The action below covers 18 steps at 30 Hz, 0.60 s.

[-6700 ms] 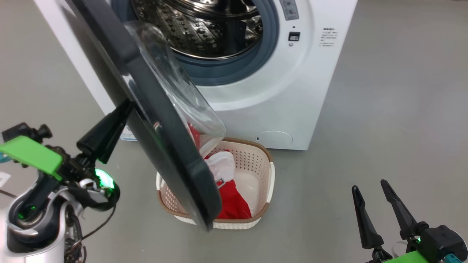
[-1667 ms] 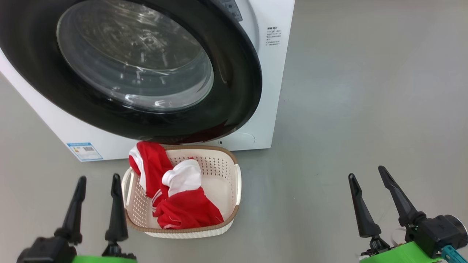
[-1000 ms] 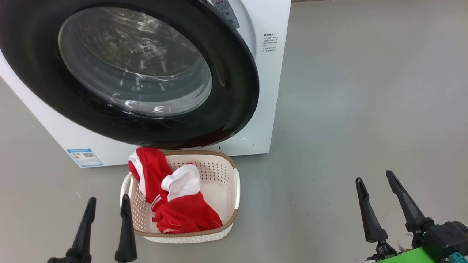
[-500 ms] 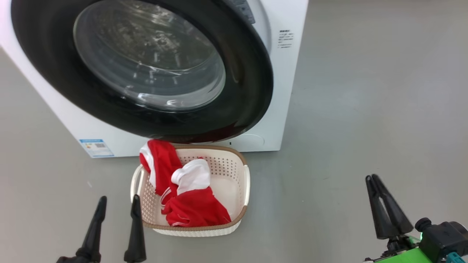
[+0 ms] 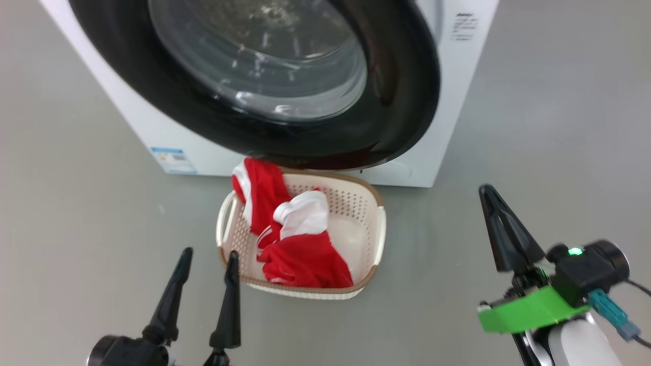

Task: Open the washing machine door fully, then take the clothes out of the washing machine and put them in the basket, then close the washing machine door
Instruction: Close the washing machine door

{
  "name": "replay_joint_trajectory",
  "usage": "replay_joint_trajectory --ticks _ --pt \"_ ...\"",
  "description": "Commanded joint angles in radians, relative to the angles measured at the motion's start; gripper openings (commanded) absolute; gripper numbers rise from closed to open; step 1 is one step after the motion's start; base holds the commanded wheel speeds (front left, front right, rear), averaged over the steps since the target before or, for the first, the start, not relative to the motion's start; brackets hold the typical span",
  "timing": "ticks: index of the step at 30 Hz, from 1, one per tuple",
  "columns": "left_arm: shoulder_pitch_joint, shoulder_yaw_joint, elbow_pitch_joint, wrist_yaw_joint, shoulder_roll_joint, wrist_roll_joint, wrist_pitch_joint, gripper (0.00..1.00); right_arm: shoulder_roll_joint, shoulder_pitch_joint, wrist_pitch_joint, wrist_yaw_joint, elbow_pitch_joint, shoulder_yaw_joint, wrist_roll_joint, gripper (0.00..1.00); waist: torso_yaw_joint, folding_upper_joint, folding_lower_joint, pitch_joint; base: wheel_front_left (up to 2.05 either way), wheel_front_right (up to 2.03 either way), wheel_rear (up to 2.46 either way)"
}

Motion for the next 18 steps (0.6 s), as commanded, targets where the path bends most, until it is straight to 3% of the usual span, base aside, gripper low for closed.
replay_joint_trajectory --ticks 1,18 --pt "-0.035 0.024 -0.028 -0.009 0.002 0.000 -0.012 1.00 -0.007 -0.043 -0.006 0.006 -0.016 0.032 -0.008 0.00 0.048 -0.0001 0.0000 0.046 0.00 0.00 0.00" --pt "-0.100 -0.017 -0.032 -0.057 0.002 -0.026 -0.012 1.00 -0.058 -0.366 -0.006 0.006 0.211 0.113 0.032 0.00 0.144 -0.0001 0.0000 0.163 0.00 0.00 0.00"
